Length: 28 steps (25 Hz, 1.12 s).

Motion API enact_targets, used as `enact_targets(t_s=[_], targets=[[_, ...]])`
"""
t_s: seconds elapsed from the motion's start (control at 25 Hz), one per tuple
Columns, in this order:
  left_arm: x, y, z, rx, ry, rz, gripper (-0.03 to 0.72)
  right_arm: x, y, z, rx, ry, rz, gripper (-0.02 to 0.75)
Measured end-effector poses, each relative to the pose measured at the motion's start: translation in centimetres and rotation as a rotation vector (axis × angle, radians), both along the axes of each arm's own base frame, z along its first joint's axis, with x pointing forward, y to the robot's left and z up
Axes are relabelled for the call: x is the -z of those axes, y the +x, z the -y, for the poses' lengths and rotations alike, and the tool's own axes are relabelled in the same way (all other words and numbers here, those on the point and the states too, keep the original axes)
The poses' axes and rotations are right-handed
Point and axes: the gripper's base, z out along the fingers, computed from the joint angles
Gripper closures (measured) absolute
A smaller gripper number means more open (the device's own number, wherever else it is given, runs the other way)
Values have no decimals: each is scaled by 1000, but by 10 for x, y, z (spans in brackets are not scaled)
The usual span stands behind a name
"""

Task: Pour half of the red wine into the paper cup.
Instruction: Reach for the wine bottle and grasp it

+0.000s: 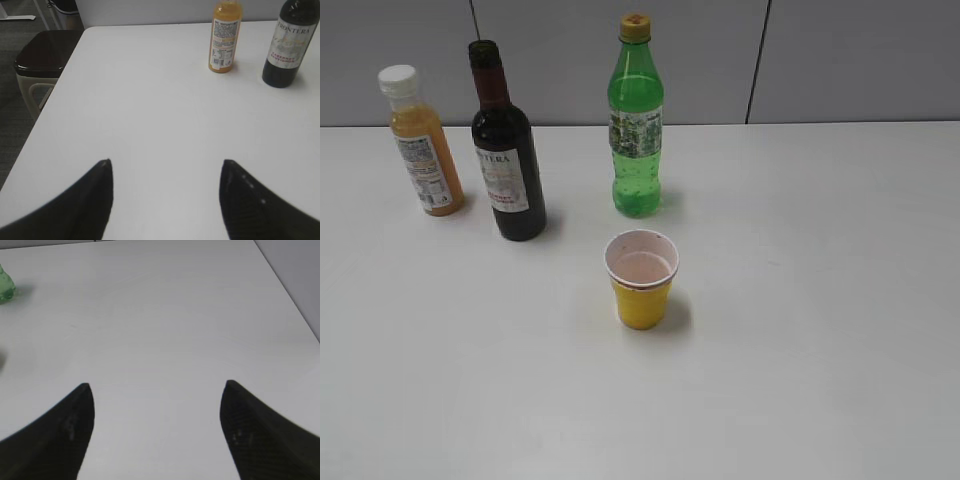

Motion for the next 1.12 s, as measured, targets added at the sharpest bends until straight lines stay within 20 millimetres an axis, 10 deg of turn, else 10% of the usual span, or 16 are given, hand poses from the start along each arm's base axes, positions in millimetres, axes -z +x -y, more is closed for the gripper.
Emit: enact_targets(t_s=[0.24, 0.48, 0.8, 1.12], targets=[[0, 0, 0, -1, 1, 0, 232, 0, 0, 0, 0, 0, 1, 147], [-3, -1, 0, -1, 2, 16, 103, 0, 0, 0, 0, 0, 1, 147], [-58, -2, -3, -27, 49, 510, 69, 0, 0, 0, 0, 1, 1, 147], [-24, 31, -2, -26, -30, 602, 71, 0, 0, 0, 0, 1, 2, 147]])
